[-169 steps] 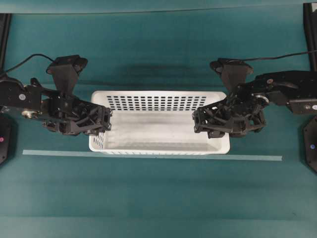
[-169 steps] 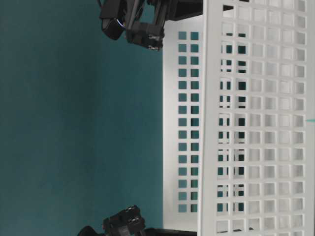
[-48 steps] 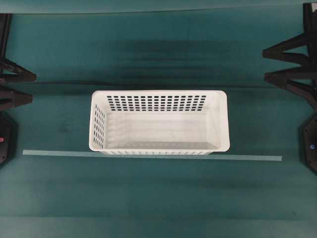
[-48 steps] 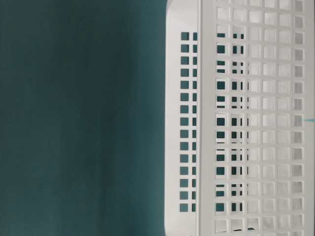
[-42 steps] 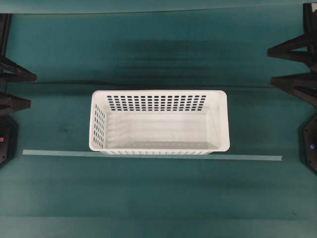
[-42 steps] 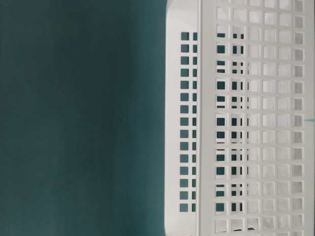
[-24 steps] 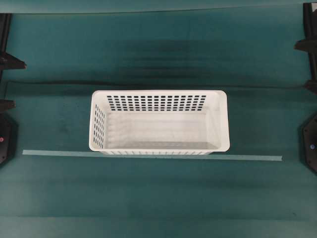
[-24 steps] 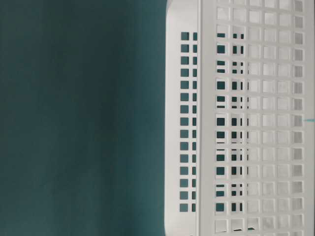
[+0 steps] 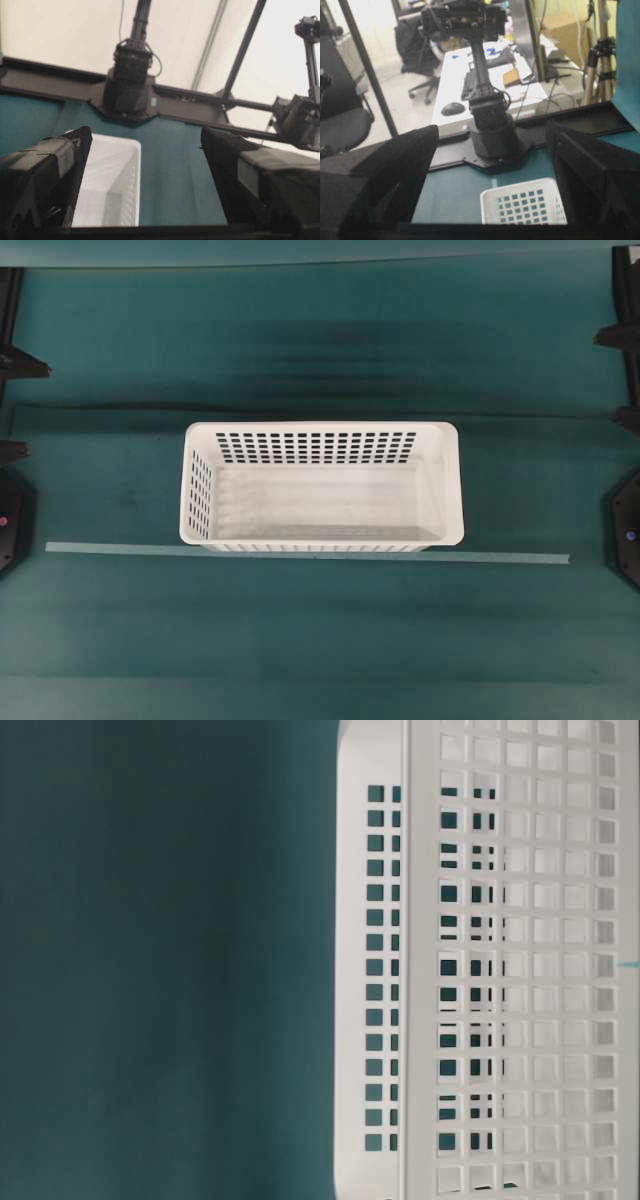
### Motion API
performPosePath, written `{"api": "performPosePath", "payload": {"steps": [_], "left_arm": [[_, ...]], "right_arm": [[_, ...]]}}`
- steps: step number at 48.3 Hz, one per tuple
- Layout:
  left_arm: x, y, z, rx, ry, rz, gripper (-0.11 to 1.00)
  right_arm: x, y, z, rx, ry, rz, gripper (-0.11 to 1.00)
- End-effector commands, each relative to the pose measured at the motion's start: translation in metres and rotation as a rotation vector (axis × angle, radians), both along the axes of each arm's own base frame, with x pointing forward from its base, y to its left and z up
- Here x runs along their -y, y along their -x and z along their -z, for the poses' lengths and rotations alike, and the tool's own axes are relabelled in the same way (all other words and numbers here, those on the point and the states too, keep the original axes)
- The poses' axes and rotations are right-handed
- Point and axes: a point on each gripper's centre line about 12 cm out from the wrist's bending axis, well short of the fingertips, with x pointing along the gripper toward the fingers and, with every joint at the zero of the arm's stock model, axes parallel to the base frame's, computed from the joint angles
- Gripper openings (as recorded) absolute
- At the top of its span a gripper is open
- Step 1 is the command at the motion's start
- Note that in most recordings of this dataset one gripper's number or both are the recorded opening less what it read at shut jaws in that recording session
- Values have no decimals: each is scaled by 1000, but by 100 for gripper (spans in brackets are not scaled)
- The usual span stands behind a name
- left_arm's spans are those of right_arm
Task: Lift the white basket with both hands.
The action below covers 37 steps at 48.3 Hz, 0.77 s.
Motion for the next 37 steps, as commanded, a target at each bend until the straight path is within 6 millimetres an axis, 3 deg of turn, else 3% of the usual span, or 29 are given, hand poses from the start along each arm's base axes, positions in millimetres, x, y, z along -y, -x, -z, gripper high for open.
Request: {"api": "performPosePath", "payload": {"steps": [1, 37], "left_arm": [[0, -3, -4, 8, 0, 1, 92], [1, -1, 7, -8, 3, 3, 92]], "right_arm": [[0, -2, -2, 3, 2, 0, 88], [0, 5, 13, -15, -7, 2, 88]]}}
